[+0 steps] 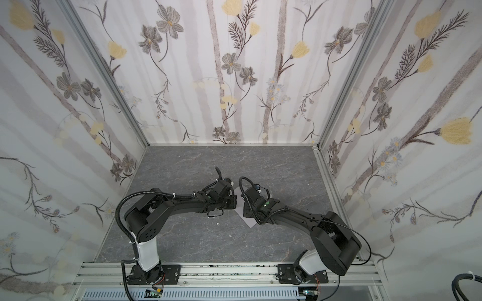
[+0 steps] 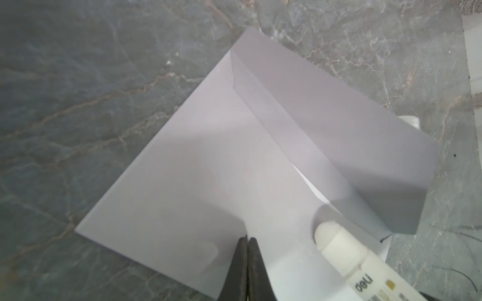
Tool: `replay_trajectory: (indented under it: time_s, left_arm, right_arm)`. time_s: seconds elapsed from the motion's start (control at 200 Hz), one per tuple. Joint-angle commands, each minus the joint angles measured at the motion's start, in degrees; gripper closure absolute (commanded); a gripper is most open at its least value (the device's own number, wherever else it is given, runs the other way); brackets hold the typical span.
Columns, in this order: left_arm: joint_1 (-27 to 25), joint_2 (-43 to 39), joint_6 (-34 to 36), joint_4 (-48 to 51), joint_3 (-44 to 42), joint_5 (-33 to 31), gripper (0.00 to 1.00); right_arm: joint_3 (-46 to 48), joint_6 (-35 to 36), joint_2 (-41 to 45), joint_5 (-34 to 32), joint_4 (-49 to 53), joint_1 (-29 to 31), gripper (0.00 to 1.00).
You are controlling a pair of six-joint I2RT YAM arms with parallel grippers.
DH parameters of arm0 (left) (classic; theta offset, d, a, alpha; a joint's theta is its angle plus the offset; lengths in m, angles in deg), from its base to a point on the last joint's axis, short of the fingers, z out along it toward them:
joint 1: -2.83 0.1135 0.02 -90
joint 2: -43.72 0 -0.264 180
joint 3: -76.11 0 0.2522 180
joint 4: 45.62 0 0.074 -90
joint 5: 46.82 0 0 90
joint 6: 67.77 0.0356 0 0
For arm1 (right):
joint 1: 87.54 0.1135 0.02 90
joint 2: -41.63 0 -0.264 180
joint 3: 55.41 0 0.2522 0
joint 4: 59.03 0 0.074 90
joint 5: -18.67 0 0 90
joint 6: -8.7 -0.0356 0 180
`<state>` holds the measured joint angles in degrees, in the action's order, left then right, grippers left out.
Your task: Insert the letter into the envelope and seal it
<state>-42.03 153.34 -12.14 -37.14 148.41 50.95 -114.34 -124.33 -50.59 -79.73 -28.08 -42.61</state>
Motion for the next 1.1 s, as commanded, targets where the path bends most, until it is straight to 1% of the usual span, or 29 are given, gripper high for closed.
replay_trajectory:
  time_s: [0.0, 0.49, 0.78, 0.805, 0.859, 1.099]
  left_arm:
    - [0.0, 1.7, 1.6, 3.3, 0.5, -0.9, 1.0]
    - [-0.2, 1.4, 2.1, 3.3, -1.4, 0.0, 1.0]
    - [-0.2, 0.8, 1.0, 3.3, -2.4, -0.3, 1.0]
    - [-0.3, 0.7, 1.0, 3.3, -2.5, -0.2, 1.0]
    - [-0.2, 0.6, 0.7, 3.3, -2.7, 0.0, 1.0]
    - [-0.5, 0.2, 0.2, 3.3, -3.5, 0.4, 1.0]
  right_arm:
    - [0.5, -0.7, 0.2, 1.1, 0.6, 0.1, 1.0]
    - [-0.8, -1.0, -5.3, 0.7, -4.0, -0.2, 1.0]
    - [1.6, -1.8, 0.4, 0.3, -0.1, -0.1, 1.0]
    - [1.6, -2.0, 2.4, 0.4, 0.2, -0.1, 1.0]
    - [4.0, -2.5, 3.5, 0.8, 0.4, 0.1, 1.0]
    - [5.7, -4.9, 5.7, 1.9, 0.0, 1.6, 1.0]
